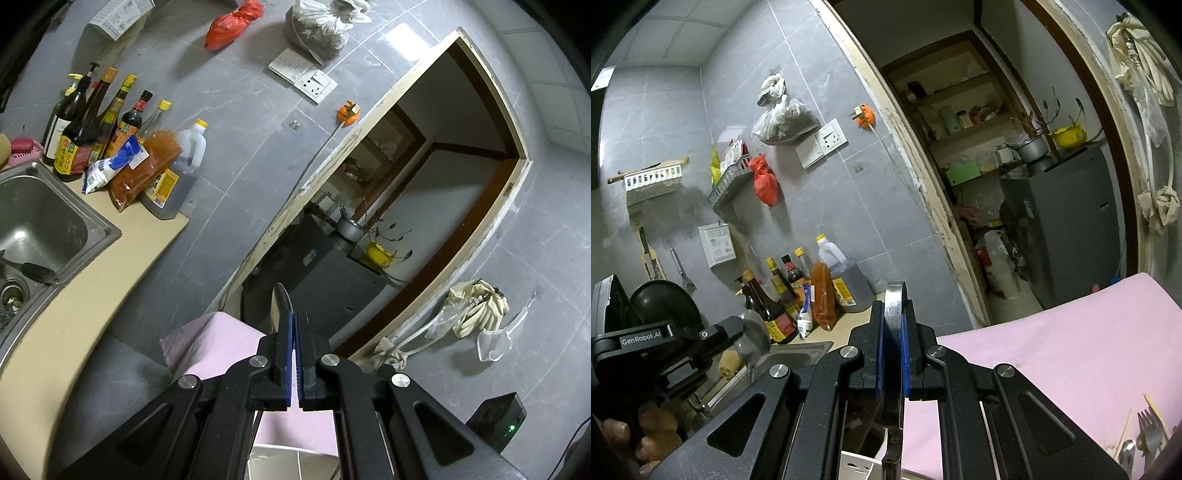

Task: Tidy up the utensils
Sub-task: 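Lift both held utensils over the white utensil holder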

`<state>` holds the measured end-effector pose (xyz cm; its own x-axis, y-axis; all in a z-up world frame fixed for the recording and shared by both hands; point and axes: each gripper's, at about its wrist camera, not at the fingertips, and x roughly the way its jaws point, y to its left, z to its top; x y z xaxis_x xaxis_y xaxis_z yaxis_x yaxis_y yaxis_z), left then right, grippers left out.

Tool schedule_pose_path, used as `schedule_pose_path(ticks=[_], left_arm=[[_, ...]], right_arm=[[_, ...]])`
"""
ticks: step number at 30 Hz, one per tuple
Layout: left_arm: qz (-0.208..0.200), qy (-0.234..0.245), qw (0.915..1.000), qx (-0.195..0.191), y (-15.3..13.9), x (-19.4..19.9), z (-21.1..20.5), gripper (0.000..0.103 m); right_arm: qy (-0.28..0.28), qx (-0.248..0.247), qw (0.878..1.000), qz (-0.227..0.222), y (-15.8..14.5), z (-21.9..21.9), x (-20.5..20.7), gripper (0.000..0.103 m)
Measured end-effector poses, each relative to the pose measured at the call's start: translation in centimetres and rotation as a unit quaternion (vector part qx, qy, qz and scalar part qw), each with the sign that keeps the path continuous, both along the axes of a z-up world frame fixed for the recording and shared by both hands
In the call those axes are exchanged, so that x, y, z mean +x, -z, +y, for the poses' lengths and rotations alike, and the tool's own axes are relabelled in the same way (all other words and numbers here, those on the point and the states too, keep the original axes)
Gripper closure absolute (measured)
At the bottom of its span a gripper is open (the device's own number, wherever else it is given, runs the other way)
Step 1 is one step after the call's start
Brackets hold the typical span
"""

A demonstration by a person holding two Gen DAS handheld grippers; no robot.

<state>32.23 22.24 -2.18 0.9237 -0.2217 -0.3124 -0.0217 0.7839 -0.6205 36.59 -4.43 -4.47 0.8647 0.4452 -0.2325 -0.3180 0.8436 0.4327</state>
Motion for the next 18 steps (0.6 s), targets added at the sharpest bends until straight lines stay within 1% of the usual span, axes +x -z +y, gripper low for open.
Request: schedule_pose_path(ticks=[10,15,18], left_arm=[[0.000,-0.001,1.0000,0.006,0.3,0.8,-0.3,0.101],[0.007,-0.001,0.9999,0.015,0.9,0.3,-0.7,0.101],[0.011,-0.002,0.9996,0.028,1.4,0.0,-1.0,0.101]], right_arm=[[0.001,-0.003,1.000,0.005,0.4,0.0,0.2,0.096],[-0.001,-0.007,1.000,0.000,0.7,0.1,0.0,0.096],[-0.004,-0.009,1.000,-0.005,1.0,0.2,-0.2,0.096]])
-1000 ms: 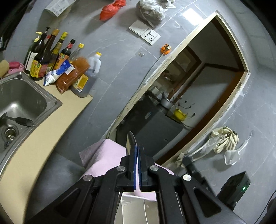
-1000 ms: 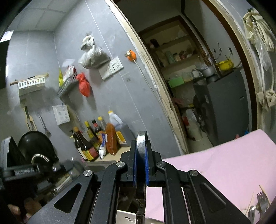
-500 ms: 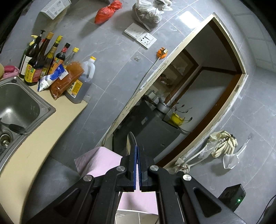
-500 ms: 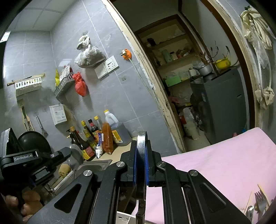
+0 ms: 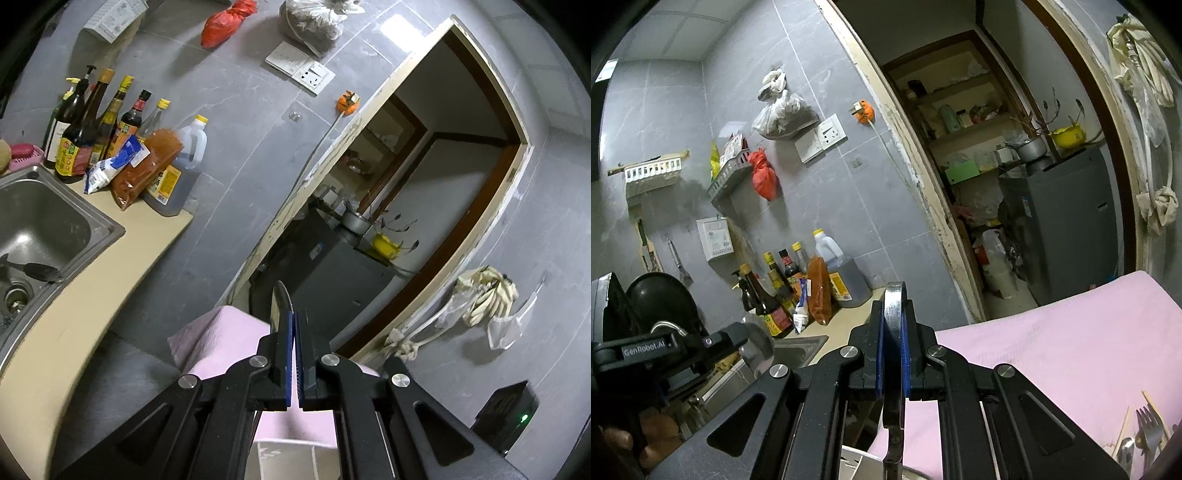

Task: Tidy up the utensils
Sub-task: 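Lift both held utensils over the white utensil holder, then open both tools to drop the utensils into the holder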

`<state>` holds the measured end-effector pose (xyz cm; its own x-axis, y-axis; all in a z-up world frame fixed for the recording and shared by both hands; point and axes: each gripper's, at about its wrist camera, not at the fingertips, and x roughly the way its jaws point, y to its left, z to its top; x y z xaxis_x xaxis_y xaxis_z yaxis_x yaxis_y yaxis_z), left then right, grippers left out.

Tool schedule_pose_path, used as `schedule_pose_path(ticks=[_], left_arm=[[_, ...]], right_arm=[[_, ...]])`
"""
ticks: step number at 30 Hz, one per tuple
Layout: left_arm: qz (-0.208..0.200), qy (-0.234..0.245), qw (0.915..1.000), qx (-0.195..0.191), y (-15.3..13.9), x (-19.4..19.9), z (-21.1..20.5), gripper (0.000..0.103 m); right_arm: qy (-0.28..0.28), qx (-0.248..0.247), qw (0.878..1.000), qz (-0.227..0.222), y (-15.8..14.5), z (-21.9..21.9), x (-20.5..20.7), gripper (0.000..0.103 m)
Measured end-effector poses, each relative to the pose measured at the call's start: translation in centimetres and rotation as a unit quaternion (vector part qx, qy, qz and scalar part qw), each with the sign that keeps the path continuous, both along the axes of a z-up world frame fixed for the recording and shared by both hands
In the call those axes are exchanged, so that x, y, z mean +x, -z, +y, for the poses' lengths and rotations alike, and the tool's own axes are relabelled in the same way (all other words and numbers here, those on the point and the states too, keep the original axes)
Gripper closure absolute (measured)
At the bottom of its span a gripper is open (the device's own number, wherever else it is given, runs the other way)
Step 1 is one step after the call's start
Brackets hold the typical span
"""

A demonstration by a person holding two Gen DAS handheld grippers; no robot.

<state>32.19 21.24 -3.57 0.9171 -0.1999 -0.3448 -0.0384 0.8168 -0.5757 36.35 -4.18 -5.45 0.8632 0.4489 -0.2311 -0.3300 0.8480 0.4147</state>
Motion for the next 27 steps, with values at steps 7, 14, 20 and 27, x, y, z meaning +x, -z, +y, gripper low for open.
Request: schedule_pose_path(ticks=[7,14,20,27], left_arm=[[0.009,0.005,0.9990,0.044,0.3,-1.3,-0.9,0.101],[0.036,0.017,0.9977,0.055,0.9,-2.7,-0.9,0.101],[0.057,0.023,0.9965,0.056,1.5,-3.5,-1.2,0.101],[0.080,0.029,0.9937,0.073,1.7,-4.6,-1.8,0.097]], right_arm=[[-0.011,-0.013,1.000,0.001,0.4,0.0,-0.8,0.096],[-0.023,-0.018,1.000,0.006,0.6,-0.4,-1.6,0.095],[-0.039,-0.029,0.999,0.018,0.5,-0.5,-2.1,0.090],[-0.045,-0.031,0.998,0.034,0.4,-1.9,-3.6,0.066]])
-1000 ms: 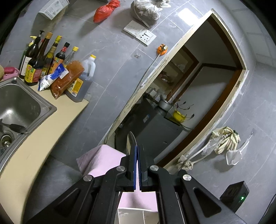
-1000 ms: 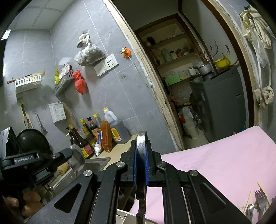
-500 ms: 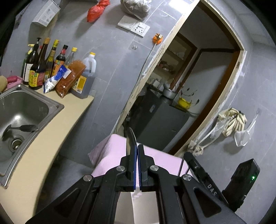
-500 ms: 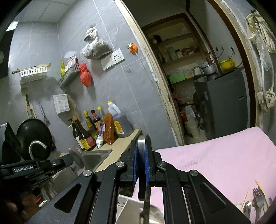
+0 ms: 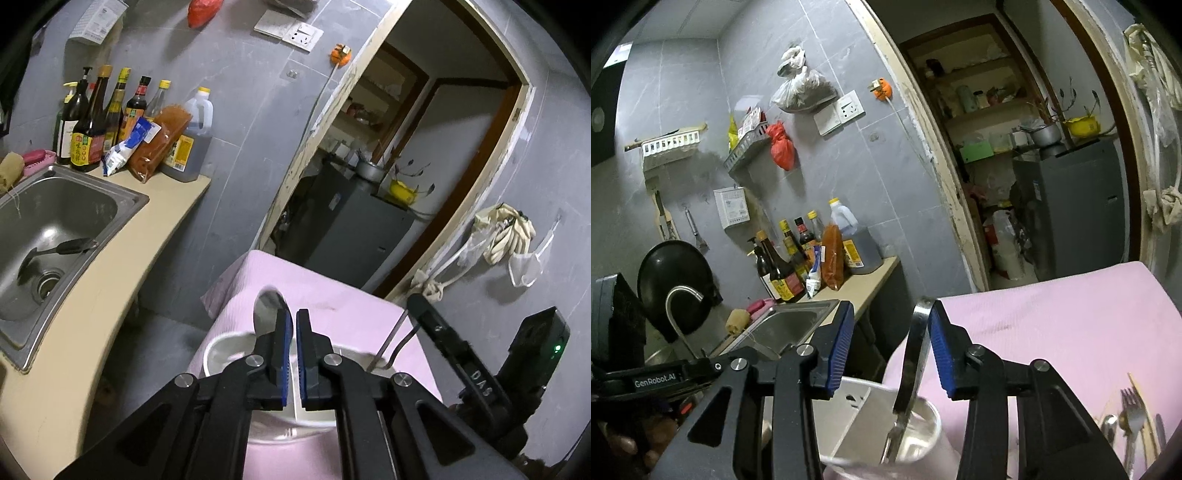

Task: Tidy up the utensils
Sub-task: 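Open both tools to drop the utensils into the holder, then move both tools back to the remaining utensils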

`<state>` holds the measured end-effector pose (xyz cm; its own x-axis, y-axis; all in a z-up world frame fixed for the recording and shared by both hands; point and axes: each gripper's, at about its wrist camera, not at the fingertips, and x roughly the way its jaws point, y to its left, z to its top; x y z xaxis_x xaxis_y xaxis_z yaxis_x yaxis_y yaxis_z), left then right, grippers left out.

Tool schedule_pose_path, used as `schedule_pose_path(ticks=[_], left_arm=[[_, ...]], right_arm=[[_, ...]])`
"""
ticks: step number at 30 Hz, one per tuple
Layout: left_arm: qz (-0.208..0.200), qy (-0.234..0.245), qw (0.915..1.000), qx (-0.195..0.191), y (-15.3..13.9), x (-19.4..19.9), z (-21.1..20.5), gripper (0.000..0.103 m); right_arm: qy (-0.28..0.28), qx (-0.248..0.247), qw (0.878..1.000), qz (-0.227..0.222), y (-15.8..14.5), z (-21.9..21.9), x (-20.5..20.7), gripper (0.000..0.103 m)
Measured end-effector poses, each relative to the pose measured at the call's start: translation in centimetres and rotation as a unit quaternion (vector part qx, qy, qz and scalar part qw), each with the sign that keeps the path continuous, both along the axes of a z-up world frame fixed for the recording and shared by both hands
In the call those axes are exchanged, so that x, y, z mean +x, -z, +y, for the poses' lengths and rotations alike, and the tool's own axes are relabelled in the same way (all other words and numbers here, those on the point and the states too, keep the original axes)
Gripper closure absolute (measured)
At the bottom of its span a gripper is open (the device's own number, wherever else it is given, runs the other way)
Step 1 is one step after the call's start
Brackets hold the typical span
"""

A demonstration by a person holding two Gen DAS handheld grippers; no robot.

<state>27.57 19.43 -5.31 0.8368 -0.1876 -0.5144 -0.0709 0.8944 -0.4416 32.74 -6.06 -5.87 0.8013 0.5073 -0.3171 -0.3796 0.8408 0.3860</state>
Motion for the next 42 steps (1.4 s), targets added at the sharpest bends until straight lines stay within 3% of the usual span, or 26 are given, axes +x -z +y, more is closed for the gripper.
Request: schedule_pose_path(ticks=[2,6,9,11,15,17,21,26,32,42], left_arm=[[-0.001,-0.002,1.0000,0.009,-0.1,-0.4,-0.3,0.092],[-0.011,-0.008,0.9999,0.004,-0.2,-1.3,-0.7,0.062],[-0.018,-0.017,0.9997,0.004,-0.6,-1.8,-1.3,0.057],[-0.021,-0.020,0.9995,0.011,-1.0,-2.0,-1.9,0.053],[-0.041,-0.031,0.9978,0.042,-2.5,-2.9,-4.1,0.027],[-0.053,-0.041,0.9957,0.064,-3.3,-3.4,-5.6,0.021],[-0.071,-0.047,0.9917,0.096,-4.6,-4.1,-8.7,0.005],[-0.096,-0.045,0.9859,0.130,-5.3,-4.5,-13.1,0.001],[-0.105,-0.023,0.9831,0.148,-4.5,-4.4,-18.1,0.001],[-0.066,0.043,0.9830,0.166,-0.6,-2.6,-24.2,0.001]], right_arm=[[0.005,0.003,1.000,-0.002,-0.2,-0.7,-0.4,0.066],[0.013,0.007,1.000,-0.003,-0.9,-2.3,-1.1,0.061],[0.022,0.008,1.000,-0.004,-1.8,-3.4,-1.5,0.058],[0.030,0.008,0.999,-0.009,-2.5,-4.4,-2.0,0.042],[0.043,-0.006,0.999,-0.025,-4.3,-7.1,-3.3,0.031],[0.048,-0.017,0.998,-0.032,-5.1,-8.6,-3.8,0.021],[0.073,-0.050,0.995,-0.050,-6.4,-11.8,-5.2,0.010],[0.106,-0.085,0.988,-0.067,-7.8,-15.8,-6.5,0.002],[0.138,-0.113,0.982,-0.056,-7.6,-20.5,-6.9,0.002],[0.152,-0.125,0.980,0.032,-1.9,-26.0,-4.7,0.002]])
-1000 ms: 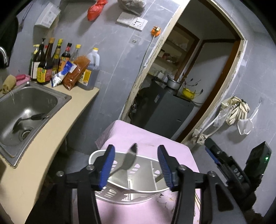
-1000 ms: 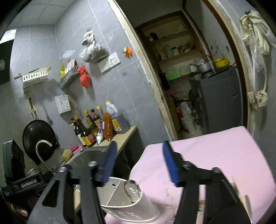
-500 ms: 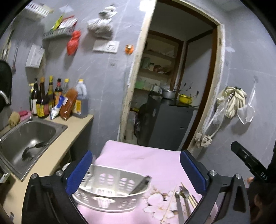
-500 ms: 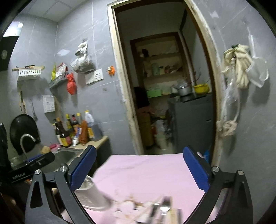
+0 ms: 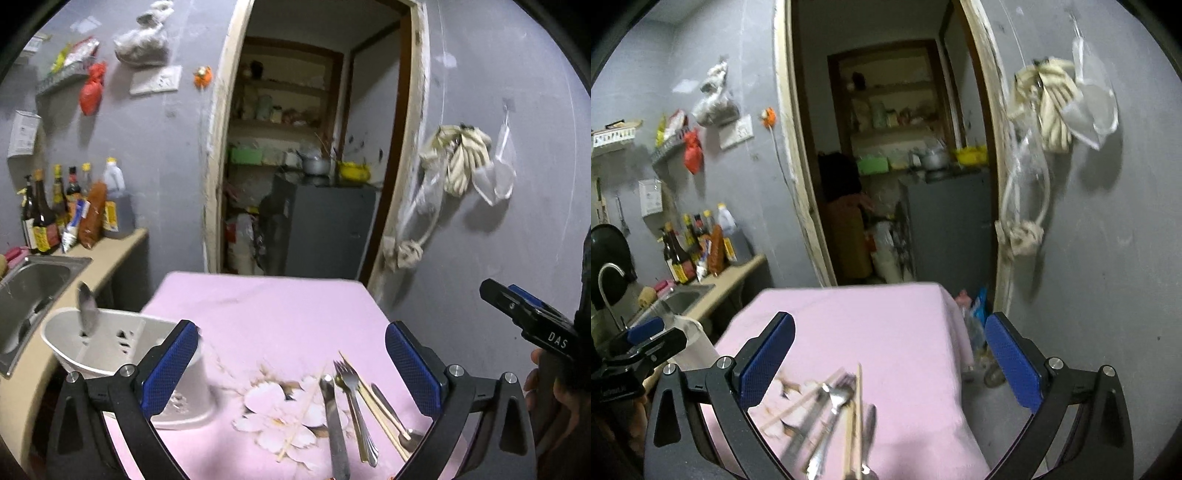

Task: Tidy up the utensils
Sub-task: 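Move both tools back to the remaining utensils, then grasp a wooden chopstick with the left tool while the right tool grasps a knife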

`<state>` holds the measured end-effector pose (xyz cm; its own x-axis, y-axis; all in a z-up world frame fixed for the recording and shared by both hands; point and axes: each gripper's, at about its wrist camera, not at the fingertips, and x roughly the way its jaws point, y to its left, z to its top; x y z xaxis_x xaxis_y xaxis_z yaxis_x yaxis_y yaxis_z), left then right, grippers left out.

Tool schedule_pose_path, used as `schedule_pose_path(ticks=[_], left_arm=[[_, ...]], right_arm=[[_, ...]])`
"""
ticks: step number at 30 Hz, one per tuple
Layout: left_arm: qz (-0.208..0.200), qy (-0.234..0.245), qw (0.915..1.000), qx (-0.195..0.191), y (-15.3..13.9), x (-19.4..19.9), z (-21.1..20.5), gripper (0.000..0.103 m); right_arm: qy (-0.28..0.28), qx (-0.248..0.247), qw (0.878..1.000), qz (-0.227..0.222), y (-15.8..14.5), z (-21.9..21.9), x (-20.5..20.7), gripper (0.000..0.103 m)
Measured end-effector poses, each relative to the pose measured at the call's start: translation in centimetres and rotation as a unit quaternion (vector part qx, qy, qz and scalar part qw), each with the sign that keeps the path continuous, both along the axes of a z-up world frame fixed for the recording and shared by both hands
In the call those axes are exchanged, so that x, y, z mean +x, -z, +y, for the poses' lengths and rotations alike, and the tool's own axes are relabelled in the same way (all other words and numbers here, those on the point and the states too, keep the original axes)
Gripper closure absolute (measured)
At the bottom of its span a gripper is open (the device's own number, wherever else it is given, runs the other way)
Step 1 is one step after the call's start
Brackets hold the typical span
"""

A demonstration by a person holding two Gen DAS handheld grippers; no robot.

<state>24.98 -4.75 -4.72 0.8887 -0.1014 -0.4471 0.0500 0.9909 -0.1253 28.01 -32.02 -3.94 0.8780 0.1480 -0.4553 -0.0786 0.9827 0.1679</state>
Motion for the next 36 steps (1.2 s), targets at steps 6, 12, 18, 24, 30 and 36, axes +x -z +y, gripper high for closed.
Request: schedule_pose_path(ticks=[6,12,18,24,30,36], left_arm=[[0.040,0.015,0.9990,0.017,3.5,2.0,-1.5,0.001],[0.092,0.028,0.9951,0.024,7.1,4.2,-1.9,0.001],[0.143,0.042,0.9886,0.024,9.9,6.9,-2.4,0.020],[0.189,0.059,0.9796,0.034,12.4,9.4,-3.2,0.040],[0.221,0.066,0.9718,0.047,13.8,10.8,-3.5,0.050],[0.215,0.071,0.9710,0.078,14.1,10.6,-4.1,0.050]], right_arm=[[-0.005,0.009,0.998,0.057,5.0,-0.9,0.9,0.002],[-0.019,0.017,0.994,0.107,9.3,-0.7,1.9,0.012],[-0.041,0.002,0.986,0.161,12.9,0.8,3.8,0.035],[-0.066,-0.017,0.978,0.196,14.7,2.7,5.4,0.047],[-0.090,-0.039,0.971,0.216,15.4,4.3,6.0,0.047],[-0.106,-0.091,0.966,0.219,15.5,6.0,6.0,0.047]])
